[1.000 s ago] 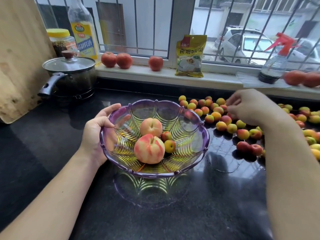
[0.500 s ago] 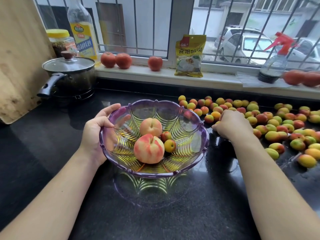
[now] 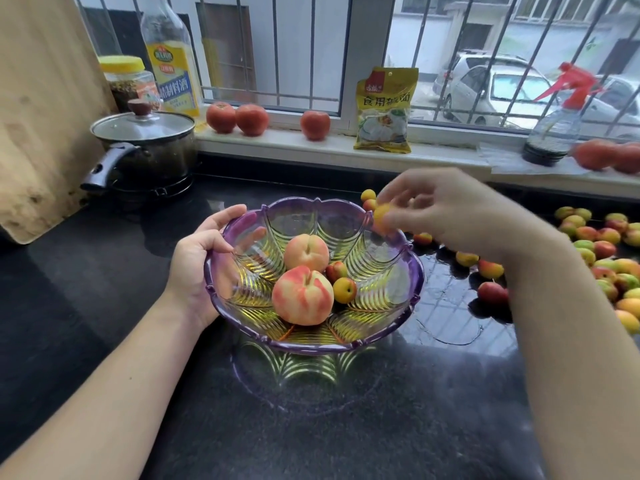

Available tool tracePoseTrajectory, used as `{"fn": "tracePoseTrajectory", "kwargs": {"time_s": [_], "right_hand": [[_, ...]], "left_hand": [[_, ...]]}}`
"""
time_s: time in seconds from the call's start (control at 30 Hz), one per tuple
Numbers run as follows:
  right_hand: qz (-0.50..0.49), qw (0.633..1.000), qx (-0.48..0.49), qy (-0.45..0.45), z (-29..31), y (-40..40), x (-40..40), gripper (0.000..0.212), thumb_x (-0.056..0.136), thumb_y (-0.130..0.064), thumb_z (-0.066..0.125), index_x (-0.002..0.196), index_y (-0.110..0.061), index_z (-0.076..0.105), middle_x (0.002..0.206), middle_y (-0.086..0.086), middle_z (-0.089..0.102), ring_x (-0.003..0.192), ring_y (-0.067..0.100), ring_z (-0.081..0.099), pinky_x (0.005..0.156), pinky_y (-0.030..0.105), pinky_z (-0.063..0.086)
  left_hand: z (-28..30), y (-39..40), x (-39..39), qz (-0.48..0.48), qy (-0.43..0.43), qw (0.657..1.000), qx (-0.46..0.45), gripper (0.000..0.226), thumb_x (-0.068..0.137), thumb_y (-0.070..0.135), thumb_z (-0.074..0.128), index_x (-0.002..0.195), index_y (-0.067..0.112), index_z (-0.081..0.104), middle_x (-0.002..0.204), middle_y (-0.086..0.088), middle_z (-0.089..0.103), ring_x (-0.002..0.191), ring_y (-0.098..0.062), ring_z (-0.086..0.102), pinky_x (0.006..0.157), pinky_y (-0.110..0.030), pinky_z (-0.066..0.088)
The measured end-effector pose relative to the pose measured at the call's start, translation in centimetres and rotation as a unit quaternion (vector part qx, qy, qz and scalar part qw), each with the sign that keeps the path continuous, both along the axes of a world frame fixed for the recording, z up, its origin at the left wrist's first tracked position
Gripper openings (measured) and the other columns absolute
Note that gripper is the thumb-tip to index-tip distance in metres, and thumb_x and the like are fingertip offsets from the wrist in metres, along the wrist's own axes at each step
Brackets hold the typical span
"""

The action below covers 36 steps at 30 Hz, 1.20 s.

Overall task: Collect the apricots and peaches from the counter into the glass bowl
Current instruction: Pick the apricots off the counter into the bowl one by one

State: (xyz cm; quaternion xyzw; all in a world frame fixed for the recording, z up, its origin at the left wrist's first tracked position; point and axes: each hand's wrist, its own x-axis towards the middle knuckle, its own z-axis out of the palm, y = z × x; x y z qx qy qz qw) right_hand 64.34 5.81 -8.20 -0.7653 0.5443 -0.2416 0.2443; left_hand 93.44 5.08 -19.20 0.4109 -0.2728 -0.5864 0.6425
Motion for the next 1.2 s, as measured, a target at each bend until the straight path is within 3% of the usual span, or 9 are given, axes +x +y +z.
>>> {"fn": "tracePoseTrajectory", "kwargs": {"time_s": [0.1,0.2,0.37,0.53,0.77,0.87,0.97,1.1,1.2], "right_hand": [[0.034,0.974,-0.012,0.223,-2.0,-0.8,1.7,0.019,0.09,-0.031,0.075,0.108,-0.033,0.071,0.096,-0.015,0.066,0.087,0.005,0.062,0.068,0.018,0.049],[0.009,0.959,-0.025,0.283,-3.5,-1.6,2.1,0.025,0.089,-0.026,0.076,0.113,-0.029,0.072,0.102,-0.007,0.067,0.095,0.015,0.062,0.073,0.023,0.053],[0.003,0.977,-0.021,0.213,-2.4,-1.5,1.3,0.018,0.094,-0.022,0.07,0.11,-0.03,0.072,0.098,-0.013,0.069,0.09,0.005,0.064,0.068,0.015,0.048],[-0.186,0.978,-0.07,0.064,-1.7,-2.2,-2.4,0.014,0.099,-0.016,0.061,0.101,-0.024,0.073,0.098,-0.004,0.067,0.085,0.011,0.061,0.06,0.021,0.042],[-0.353,0.912,0.092,0.187,-6.6,-4.7,-7.7,0.014,0.093,-0.02,0.066,0.104,-0.013,0.072,0.095,0.01,0.066,0.073,0.021,0.057,0.055,0.026,0.041],[-0.366,0.902,0.098,0.206,-8.0,-5.3,-7.2,0.02,0.087,-0.03,0.073,0.101,-0.016,0.069,0.094,0.009,0.065,0.09,0.031,0.061,0.086,0.043,0.054],[-0.389,0.884,0.084,0.246,-8.2,-5.0,-6.2,0.024,0.089,-0.027,0.073,0.105,-0.016,0.058,0.1,0.009,0.054,0.112,0.038,0.052,0.106,0.052,0.04],[-0.402,0.877,0.089,0.247,-8.4,-4.7,-6.3,0.029,0.091,-0.025,0.073,0.113,-0.016,0.055,0.101,0.01,0.051,0.111,0.037,0.05,0.103,0.052,0.037],[-0.37,0.919,0.038,0.127,-5.5,-3.8,-5.7,0.034,0.092,-0.031,0.072,0.118,-0.014,0.058,0.102,0.006,0.059,0.093,0.027,0.057,0.084,0.042,0.047]], "left_hand": [[0.0,0.0,0.0,0.0,-0.003,1.0,0.0,0.058,0.085,-0.006,0.032,0.128,0.009,0.068,0.14,-0.022,0.067,0.125,-0.036,0.07,0.111,-0.06,0.049],[0.0,-0.1,0.0,-0.001,-0.003,1.0,-0.002,0.058,0.086,-0.006,0.031,0.129,0.008,0.068,0.136,-0.02,0.07,0.125,-0.036,0.07,0.111,-0.059,0.049],[-0.1,0.1,0.0,-0.001,-0.019,1.0,-0.005,0.058,0.088,-0.006,0.032,0.132,0.008,0.067,0.132,-0.018,0.071,0.123,-0.035,0.071,0.108,-0.057,0.052],[-0.1,-0.2,0.0,0.003,-0.004,1.0,-0.005,0.064,0.086,-0.007,0.03,0.141,0.002,0.061,0.138,-0.021,0.068,0.128,-0.037,0.067,0.103,-0.052,0.055],[-0.2,-0.2,-0.1,0.002,-0.016,1.0,-0.008,0.065,0.087,-0.006,0.031,0.145,0.002,0.058,0.128,-0.016,0.072,0.126,-0.035,0.069,0.107,-0.055,0.053],[-0.1,-0.1,-0.1,0.0,-0.019,1.0,-0.009,0.064,0.088,-0.006,0.031,0.145,0.003,0.058,0.128,-0.015,0.072,0.125,-0.035,0.07,0.104,-0.054,0.055],[-0.1,-0.1,-0.1,-0.001,-0.019,1.0,-0.012,0.063,0.088,-0.005,0.032,0.144,0.003,0.06,0.125,-0.014,0.073,0.125,-0.036,0.069,0.104,-0.054,0.055],[0.0,0.0,-0.2,0.0,-0.02,1.0,-0.012,0.063,0.089,-0.005,0.031,0.144,0.004,0.06,0.123,-0.013,0.073,0.125,-0.035,0.069,0.102,-0.052,0.057],[0.1,0.1,-0.3,-0.001,-0.023,1.0,-0.01,0.063,0.089,-0.005,0.031,0.144,0.004,0.06,0.123,-0.013,0.073,0.124,-0.035,0.07,0.101,-0.052,0.057]]}}
